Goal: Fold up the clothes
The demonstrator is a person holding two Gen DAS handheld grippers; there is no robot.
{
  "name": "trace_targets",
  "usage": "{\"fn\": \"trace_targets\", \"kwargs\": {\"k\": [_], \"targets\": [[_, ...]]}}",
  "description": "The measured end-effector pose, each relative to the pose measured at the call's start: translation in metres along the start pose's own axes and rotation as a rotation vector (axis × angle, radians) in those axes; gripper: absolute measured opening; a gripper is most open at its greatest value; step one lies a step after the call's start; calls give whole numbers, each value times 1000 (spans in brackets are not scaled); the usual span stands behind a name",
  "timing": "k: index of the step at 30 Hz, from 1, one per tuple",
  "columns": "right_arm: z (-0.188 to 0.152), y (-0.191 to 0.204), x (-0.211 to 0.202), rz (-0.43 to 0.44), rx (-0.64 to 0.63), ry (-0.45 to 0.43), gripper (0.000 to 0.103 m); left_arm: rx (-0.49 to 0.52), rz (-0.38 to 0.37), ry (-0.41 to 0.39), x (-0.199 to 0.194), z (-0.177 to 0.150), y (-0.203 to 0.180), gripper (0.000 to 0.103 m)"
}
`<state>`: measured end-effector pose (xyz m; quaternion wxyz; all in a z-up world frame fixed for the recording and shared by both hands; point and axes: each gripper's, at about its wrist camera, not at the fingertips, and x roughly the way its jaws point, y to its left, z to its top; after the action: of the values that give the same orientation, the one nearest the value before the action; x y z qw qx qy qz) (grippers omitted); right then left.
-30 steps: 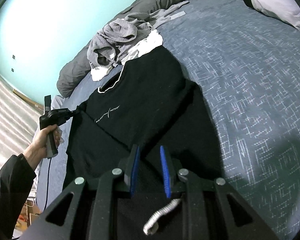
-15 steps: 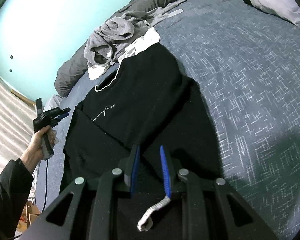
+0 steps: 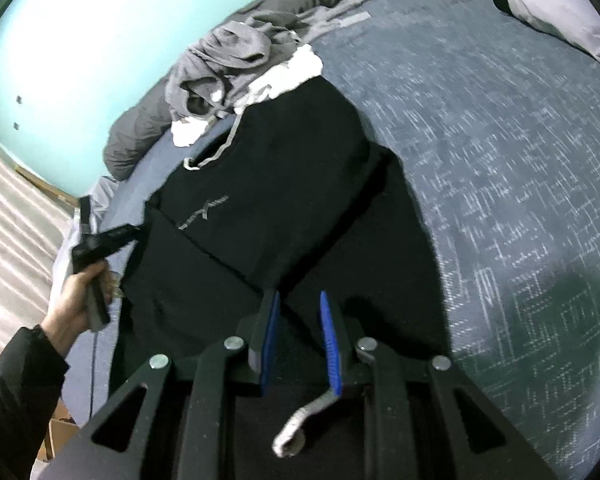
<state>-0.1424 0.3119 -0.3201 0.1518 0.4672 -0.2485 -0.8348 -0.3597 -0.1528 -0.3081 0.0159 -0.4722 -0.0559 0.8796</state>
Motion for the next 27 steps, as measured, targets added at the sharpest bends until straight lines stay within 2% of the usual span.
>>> {"fn": "trace_targets", "kwargs": {"k": [2,5,8,14,16,19,22,27], "targets": [[2,-1,-6,10,11,-24,21,-10,-26,-26,-17,-2,2,33],[4,6,-13,24,-13,-33,21,13,-36,-11,-35,-19,-1,33],[0,17,-10,53,-47,8,21,19,-45,17,-44,-42,0,33],[-14,29,6,35,-89,97,21,14,-21,54,-37,-74,11,35],[-17,27,12,23,-83,124,21,1,-25,49,-34,-79,14,40],[-20,21,19,3,-67,152,21,-50,-40,43,-38,-80,20,40],[-17,16,13,11,-36,132,21,-56,-30,24,-55,-79,18,40],[-8,12,-10,0,-20,64,21,-50,-57,26,-98,-91,16,40]]}}
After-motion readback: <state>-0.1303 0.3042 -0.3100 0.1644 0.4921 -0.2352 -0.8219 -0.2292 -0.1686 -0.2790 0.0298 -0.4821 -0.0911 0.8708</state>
